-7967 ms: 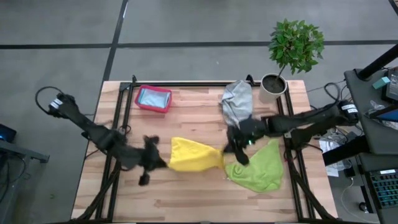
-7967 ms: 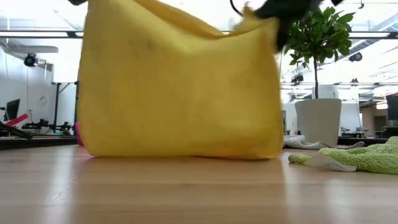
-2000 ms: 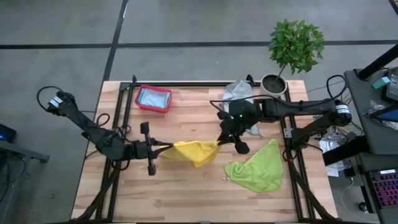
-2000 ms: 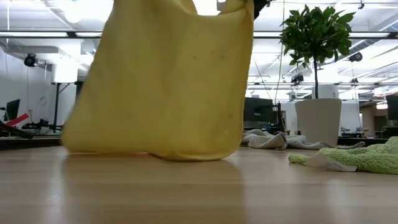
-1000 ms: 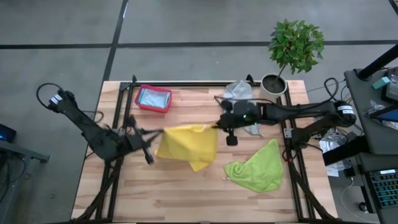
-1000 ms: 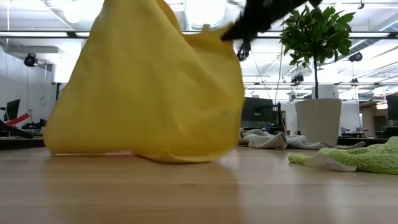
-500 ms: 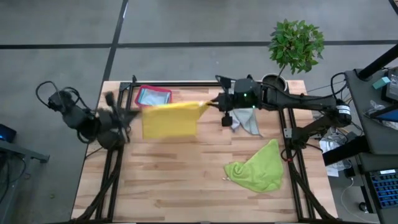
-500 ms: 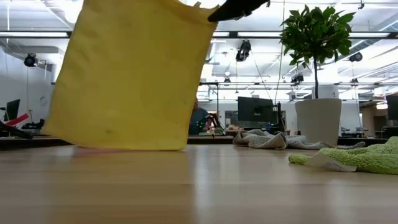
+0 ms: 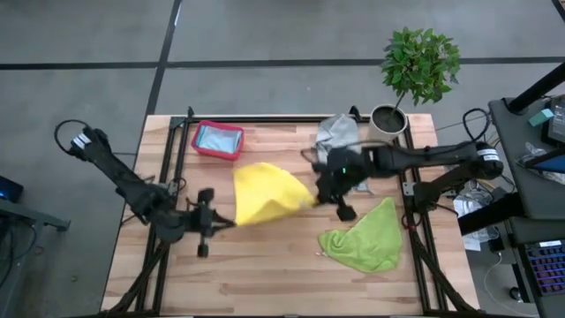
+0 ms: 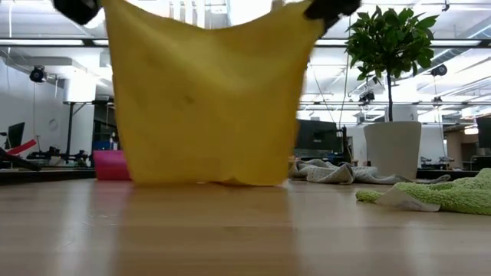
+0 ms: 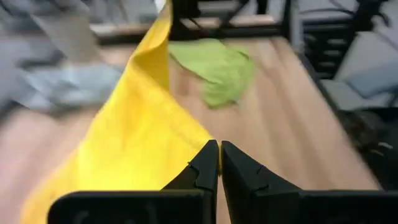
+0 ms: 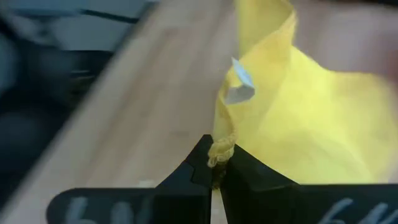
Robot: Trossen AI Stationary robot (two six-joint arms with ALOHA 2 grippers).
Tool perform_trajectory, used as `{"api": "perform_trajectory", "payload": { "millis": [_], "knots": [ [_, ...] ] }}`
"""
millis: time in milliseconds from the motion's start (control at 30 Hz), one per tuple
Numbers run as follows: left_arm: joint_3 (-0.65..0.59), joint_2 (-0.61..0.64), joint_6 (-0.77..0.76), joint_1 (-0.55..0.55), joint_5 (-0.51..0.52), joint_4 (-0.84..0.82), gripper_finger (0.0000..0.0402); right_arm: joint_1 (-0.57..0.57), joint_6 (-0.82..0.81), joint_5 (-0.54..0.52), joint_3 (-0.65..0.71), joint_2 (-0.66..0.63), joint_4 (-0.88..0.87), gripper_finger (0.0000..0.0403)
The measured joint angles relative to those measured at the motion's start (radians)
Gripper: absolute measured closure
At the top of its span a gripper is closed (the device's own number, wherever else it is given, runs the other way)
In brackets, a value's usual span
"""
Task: Fold microfiber towels
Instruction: Fold the yellow microfiber cloth
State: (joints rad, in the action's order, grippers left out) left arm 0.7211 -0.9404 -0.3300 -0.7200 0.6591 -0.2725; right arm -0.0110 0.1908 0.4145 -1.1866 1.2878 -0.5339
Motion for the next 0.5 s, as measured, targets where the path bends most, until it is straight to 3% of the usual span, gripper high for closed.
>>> {"api": "perform_trajectory", "payload": {
  "millis": [133, 233, 367, 500],
  "knots": [
    [0.040, -0.093, -0.209, -0.033, -0.145, 0.039, 0.0401, -0.103, -0.145, 0.039, 0.089, 0.007, 0.063, 0.0394],
    [0.058, -0.162, -0.313, -0.051, -0.181, 0.026, 0.0401, -0.168, -0.232, 0.038, 0.162, 0.010, 0.180, 0.0394],
    [0.098, -0.199, -0.239, -0.051, -0.157, 0.020, 0.0401, -0.200, -0.244, 0.026, 0.184, 0.012, 0.221, 0.0394],
    [0.124, -0.146, -0.079, -0.024, 0.004, -0.014, 0.0401, -0.159, -0.118, -0.147, 0.106, 0.008, 0.117, 0.0394]
  ]
}}
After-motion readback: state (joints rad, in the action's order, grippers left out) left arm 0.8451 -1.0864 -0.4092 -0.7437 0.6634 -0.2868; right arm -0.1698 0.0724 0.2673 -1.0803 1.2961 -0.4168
